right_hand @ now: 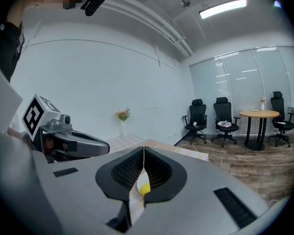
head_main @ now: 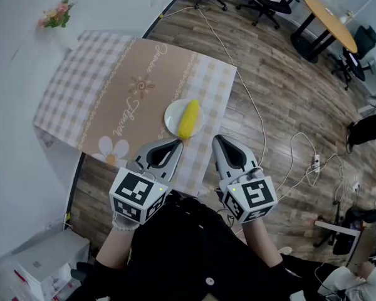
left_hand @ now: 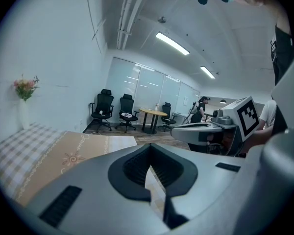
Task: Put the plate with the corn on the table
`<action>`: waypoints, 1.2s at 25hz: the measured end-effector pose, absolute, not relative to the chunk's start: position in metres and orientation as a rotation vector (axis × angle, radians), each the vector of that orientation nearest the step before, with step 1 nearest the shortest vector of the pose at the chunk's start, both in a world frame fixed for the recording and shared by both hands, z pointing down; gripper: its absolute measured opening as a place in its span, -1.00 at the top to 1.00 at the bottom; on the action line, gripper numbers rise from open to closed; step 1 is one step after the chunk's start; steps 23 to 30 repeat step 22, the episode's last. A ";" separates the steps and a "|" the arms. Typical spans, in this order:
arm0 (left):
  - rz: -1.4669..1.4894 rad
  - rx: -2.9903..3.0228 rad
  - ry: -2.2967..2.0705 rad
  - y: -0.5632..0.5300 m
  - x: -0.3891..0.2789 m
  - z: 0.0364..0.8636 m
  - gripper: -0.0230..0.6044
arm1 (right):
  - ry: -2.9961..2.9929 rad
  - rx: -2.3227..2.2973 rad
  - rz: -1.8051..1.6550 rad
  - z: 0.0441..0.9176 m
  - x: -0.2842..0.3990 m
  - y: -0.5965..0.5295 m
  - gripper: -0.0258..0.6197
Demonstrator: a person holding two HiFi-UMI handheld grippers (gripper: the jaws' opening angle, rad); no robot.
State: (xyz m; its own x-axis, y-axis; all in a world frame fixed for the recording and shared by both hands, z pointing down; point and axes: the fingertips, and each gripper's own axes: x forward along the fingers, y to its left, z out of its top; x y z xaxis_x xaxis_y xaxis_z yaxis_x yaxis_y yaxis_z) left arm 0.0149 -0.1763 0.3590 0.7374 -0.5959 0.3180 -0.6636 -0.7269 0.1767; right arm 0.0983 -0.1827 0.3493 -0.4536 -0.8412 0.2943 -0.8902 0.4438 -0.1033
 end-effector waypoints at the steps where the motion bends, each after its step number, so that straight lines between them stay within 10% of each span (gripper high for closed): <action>1: 0.349 2.661 -0.988 -0.176 0.015 0.359 0.88 | -2.494 1.515 0.360 0.350 0.098 -0.183 0.79; 30: 0.267 2.567 -1.169 -0.200 -0.023 0.355 0.88 | -2.509 1.482 0.340 0.352 0.090 -0.184 0.79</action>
